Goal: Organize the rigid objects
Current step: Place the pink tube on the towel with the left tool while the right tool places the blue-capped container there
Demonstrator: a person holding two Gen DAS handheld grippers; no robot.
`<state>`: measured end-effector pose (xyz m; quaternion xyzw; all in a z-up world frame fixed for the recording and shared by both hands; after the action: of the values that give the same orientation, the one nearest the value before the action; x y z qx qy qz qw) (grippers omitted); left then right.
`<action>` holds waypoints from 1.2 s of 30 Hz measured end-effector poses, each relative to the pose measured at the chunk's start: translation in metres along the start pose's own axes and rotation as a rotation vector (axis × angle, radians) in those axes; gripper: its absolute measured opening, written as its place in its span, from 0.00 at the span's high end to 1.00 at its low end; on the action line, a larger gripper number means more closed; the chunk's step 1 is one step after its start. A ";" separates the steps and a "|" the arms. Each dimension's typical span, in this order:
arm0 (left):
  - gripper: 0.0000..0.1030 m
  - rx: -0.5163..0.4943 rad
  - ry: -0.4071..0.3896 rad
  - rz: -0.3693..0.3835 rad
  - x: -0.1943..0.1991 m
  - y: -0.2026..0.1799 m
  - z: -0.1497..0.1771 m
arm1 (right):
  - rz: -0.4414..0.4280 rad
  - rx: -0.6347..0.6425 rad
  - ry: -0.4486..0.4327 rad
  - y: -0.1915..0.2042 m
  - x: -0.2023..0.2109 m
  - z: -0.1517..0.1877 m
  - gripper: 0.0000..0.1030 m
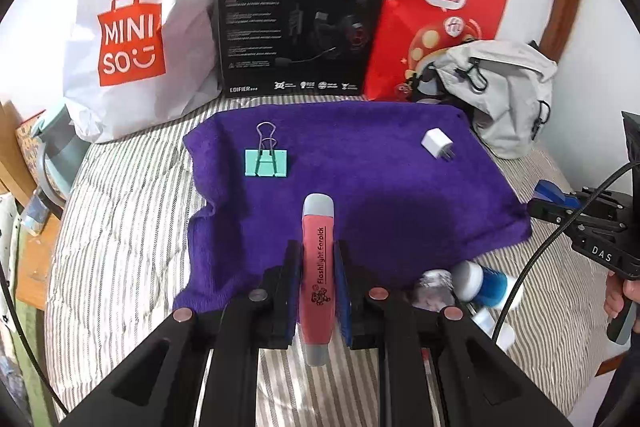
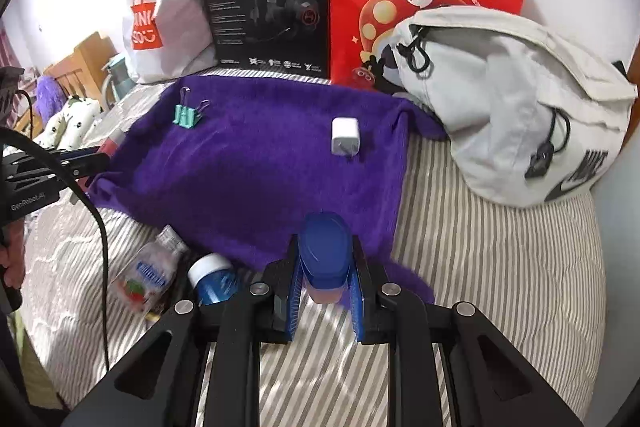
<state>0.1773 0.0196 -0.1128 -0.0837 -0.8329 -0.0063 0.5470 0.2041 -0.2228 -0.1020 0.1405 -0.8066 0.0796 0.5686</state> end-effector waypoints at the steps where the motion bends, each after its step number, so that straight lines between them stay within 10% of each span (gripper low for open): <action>1: 0.85 0.003 0.004 -0.002 -0.003 0.002 -0.002 | -0.003 -0.001 0.003 -0.001 -0.003 -0.004 0.80; 36: 0.85 0.036 0.119 -0.014 -0.069 0.026 -0.044 | -0.004 0.027 0.089 -0.004 -0.096 -0.065 0.80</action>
<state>0.2475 0.0312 -0.1607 -0.0675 -0.7996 -0.0002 0.5968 0.2936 -0.1944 -0.1704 0.1460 -0.7792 0.0952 0.6021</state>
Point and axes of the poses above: each gripper's, at about its wrist camera, not at the fingertips, and x roughly against the way its jaws point, y to its left, z to its underside, the point moved 4 cm from there along -x, roughly the way its jaws point, and after that the axes turned 14 degrees about y, right-handed, at the moved point
